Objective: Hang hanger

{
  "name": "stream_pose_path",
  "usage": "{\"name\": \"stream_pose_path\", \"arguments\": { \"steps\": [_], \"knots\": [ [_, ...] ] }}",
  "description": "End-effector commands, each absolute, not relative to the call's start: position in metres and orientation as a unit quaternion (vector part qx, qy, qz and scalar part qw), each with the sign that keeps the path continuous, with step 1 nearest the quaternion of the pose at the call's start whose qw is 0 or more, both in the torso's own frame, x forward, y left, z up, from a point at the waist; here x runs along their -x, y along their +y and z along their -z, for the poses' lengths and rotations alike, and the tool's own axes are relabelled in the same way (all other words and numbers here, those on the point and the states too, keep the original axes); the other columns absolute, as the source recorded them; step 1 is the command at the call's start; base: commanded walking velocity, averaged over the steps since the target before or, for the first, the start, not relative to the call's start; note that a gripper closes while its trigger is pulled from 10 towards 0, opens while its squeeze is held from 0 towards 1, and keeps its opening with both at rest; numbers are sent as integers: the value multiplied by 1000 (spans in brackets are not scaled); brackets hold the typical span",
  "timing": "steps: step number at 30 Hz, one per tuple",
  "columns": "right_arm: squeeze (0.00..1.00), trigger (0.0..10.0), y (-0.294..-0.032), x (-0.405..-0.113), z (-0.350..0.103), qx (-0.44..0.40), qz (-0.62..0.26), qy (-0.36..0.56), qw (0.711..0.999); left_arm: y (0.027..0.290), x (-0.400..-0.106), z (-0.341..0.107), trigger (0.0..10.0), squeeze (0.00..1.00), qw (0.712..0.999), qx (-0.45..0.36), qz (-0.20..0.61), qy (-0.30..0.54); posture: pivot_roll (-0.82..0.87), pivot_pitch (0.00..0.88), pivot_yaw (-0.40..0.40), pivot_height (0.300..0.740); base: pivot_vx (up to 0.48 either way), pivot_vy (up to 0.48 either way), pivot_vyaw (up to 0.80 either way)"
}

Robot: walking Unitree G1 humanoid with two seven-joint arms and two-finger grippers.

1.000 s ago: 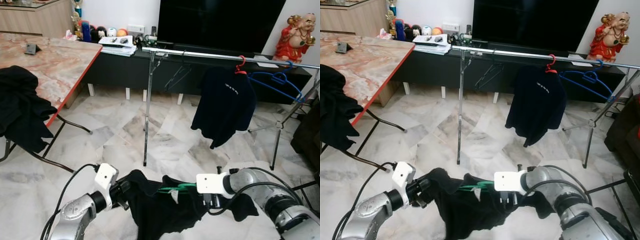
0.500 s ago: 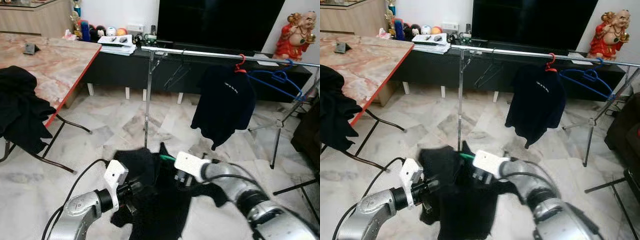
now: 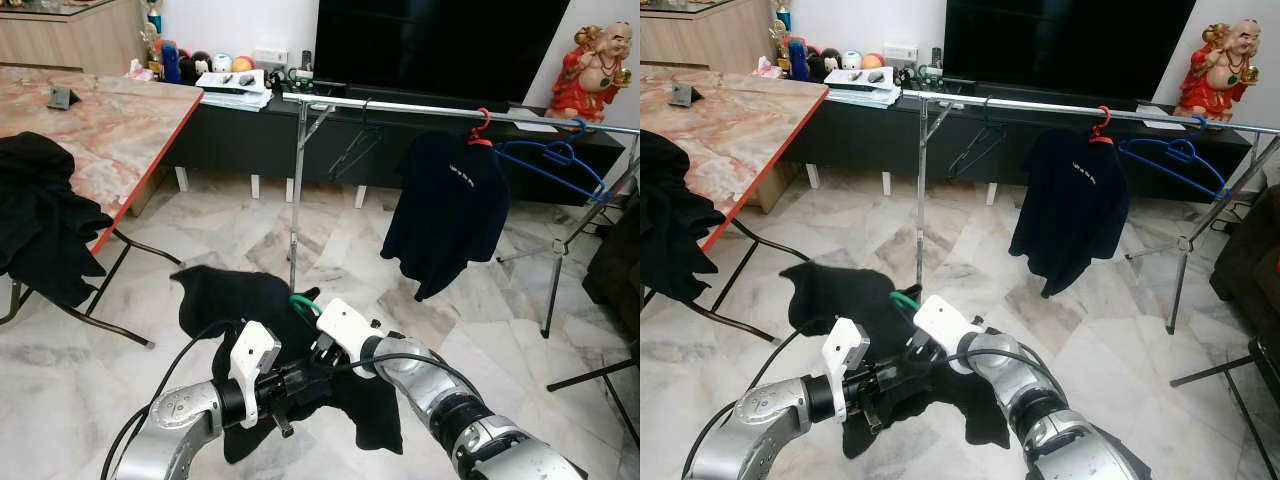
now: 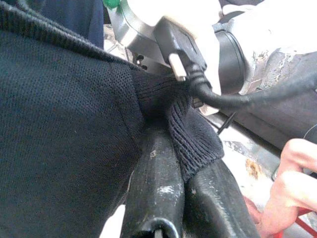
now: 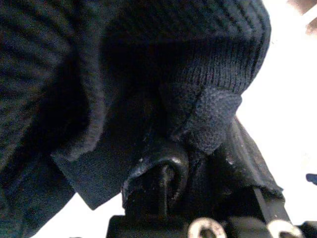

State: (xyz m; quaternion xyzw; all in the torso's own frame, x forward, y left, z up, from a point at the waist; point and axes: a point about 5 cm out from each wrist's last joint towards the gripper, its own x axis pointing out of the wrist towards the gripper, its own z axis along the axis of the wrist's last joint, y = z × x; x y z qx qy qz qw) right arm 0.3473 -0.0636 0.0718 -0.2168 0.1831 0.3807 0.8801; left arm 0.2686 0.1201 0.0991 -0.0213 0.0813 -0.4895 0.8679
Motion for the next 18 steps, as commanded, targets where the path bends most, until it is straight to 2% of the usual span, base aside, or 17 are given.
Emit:
{"name": "stream_pose_path", "arguments": {
  "steps": [1,2,3,4,6,7,15,18],
  "knots": [
    [0,0,-61,-358,-90,195,-363,153,899,103,-259,-94,7020,1000,838,16,537,95,66,34,-96,740,0,0,0],
    [0,0,-61,-358,-90,195,-363,153,899,103,-259,-94,7020,1000,838,16,537,95,66,34,-96,740,0,0,0],
    [0,0,-63,-360,-92,194,-353,148,903,102,-257,-94,8980,1000,835,17,541,98,66,34,-96,740,0,0,0],
    [0,0,-64,-360,-92,193,-350,147,905,102,-256,-94,9490,1000,834,16,542,99,66,34,-96,740,0,0,0],
    [0,0,-64,-360,-92,192,-349,146,906,102,-256,-94,9490,1000,834,16,543,100,66,34,-96,740,0,0,0],
    [0,0,-64,-361,-93,188,-346,143,908,102,-256,-94,10000,1000,833,15,544,102,69,33,-96,740,0,0,0],
    [0,0,-71,-367,-102,161,-315,116,928,104,-253,-94,10000,1000,826,7,553,110,66,31,-93,740,0,0,0],
    [0,0,-75,-367,-103,174,-322,106,925,117,-254,-93,10000,1000,837,-7,535,115,72,29,-91,740,0,0,0]
  ]
}}
